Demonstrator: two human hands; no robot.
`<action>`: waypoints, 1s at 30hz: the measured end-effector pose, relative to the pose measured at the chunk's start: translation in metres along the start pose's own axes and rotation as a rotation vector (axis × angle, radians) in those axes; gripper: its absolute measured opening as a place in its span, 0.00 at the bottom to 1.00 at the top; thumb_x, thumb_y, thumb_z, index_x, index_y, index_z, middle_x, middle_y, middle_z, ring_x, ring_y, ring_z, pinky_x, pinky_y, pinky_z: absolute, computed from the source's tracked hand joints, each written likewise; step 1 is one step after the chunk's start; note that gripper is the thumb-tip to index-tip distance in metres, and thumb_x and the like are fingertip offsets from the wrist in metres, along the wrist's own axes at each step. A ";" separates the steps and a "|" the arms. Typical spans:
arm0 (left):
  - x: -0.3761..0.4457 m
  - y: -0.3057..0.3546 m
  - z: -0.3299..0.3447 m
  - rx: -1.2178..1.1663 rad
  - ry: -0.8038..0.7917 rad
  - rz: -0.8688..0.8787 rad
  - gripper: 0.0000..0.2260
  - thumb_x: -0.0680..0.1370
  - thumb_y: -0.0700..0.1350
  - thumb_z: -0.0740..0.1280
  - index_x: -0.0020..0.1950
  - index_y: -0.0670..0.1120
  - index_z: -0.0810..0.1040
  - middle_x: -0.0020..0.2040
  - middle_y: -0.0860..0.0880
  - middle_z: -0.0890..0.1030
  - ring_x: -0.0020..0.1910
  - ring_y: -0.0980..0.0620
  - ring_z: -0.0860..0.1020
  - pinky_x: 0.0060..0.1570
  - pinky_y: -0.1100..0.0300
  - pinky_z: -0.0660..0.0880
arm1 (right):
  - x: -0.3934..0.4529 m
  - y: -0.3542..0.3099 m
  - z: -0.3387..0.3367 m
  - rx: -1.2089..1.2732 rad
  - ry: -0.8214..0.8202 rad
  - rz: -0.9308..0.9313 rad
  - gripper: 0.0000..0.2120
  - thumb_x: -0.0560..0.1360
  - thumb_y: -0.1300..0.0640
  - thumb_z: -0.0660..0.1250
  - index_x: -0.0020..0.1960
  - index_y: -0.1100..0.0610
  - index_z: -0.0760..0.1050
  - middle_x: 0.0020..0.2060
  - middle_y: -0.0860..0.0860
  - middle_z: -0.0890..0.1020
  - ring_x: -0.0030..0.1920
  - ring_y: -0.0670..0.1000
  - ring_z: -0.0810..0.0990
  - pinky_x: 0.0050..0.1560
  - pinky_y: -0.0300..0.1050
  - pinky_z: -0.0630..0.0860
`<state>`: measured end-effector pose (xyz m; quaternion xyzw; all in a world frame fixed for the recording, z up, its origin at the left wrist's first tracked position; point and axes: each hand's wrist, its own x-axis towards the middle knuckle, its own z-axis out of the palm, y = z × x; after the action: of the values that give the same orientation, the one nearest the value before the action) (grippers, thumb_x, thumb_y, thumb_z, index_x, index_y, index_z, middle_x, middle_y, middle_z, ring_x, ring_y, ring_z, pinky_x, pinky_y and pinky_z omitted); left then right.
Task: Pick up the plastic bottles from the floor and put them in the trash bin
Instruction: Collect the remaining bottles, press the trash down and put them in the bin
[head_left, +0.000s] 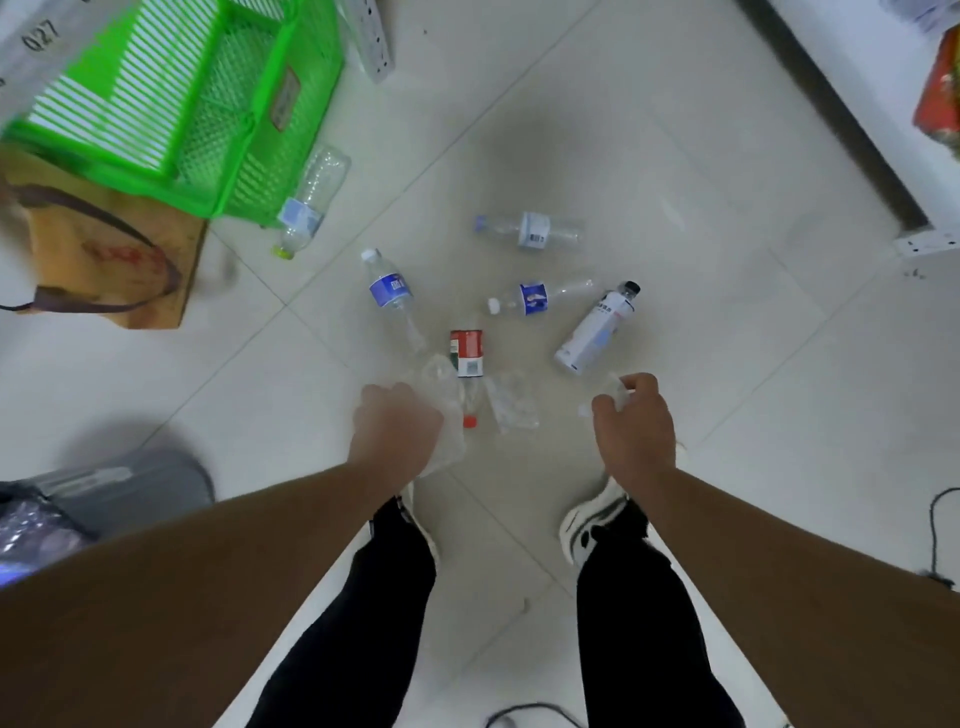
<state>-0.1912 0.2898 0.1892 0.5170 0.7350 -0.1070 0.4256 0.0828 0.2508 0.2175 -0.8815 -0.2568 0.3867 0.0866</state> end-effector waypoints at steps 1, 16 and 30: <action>0.011 0.000 0.014 -0.029 0.003 -0.002 0.11 0.79 0.55 0.66 0.57 0.51 0.76 0.57 0.50 0.65 0.62 0.39 0.73 0.58 0.48 0.71 | 0.020 0.003 0.007 0.003 0.013 -0.009 0.18 0.79 0.57 0.66 0.68 0.57 0.72 0.59 0.59 0.82 0.52 0.60 0.80 0.48 0.48 0.71; 0.184 0.015 0.226 -0.180 0.330 -0.126 0.36 0.72 0.53 0.79 0.75 0.42 0.69 0.67 0.40 0.73 0.65 0.33 0.74 0.61 0.40 0.74 | 0.272 0.057 0.166 0.144 0.261 0.256 0.50 0.71 0.41 0.79 0.81 0.58 0.57 0.69 0.62 0.74 0.66 0.67 0.78 0.64 0.57 0.75; -0.028 0.088 0.015 -0.319 0.413 -0.140 0.29 0.70 0.57 0.79 0.62 0.45 0.72 0.54 0.48 0.73 0.53 0.42 0.78 0.55 0.44 0.79 | 0.062 -0.044 -0.054 -0.041 -0.079 -0.129 0.36 0.69 0.44 0.80 0.69 0.54 0.67 0.54 0.52 0.79 0.53 0.58 0.81 0.49 0.48 0.73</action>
<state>-0.1055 0.3009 0.2256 0.4024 0.8477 0.0888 0.3340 0.1401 0.3230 0.2301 -0.8489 -0.3241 0.4092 0.0829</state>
